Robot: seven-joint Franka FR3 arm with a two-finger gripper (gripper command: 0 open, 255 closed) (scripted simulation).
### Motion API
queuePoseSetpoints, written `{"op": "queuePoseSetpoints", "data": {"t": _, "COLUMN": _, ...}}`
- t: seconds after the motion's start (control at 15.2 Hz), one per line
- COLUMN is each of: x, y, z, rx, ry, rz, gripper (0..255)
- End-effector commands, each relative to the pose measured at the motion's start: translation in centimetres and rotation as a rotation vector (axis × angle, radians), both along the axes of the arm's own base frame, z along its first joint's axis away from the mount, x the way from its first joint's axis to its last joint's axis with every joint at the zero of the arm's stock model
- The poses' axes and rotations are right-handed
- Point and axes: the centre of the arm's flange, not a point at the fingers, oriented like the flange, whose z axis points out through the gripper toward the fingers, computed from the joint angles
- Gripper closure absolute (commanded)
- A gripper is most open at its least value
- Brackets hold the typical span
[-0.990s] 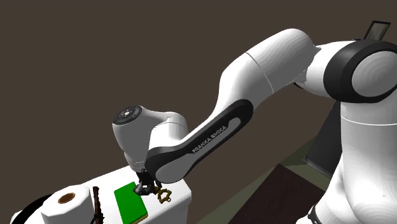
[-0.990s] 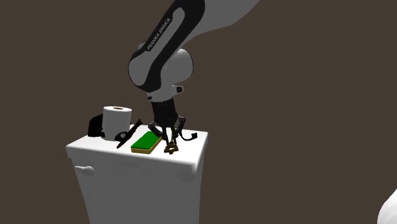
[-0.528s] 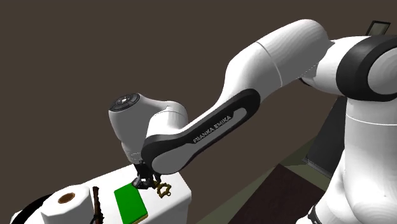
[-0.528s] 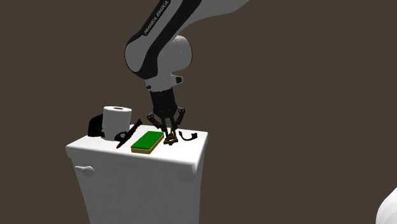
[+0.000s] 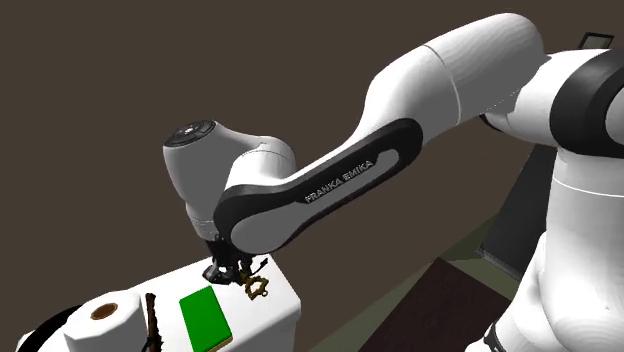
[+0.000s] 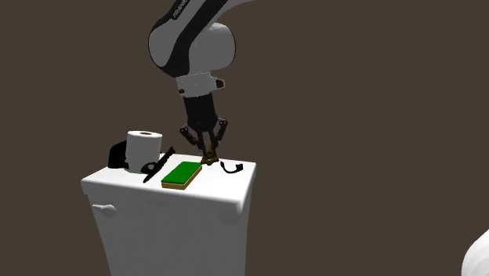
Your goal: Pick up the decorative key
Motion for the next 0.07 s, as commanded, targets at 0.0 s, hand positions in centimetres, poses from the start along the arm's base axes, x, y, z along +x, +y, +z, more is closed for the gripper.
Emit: {"op": "queuePoseSetpoints", "data": {"t": 0.0, "x": 0.14, "y": -0.03, "z": 0.33, "rx": 0.000, "ry": 0.001, "rz": 0.000, "gripper": 255}}
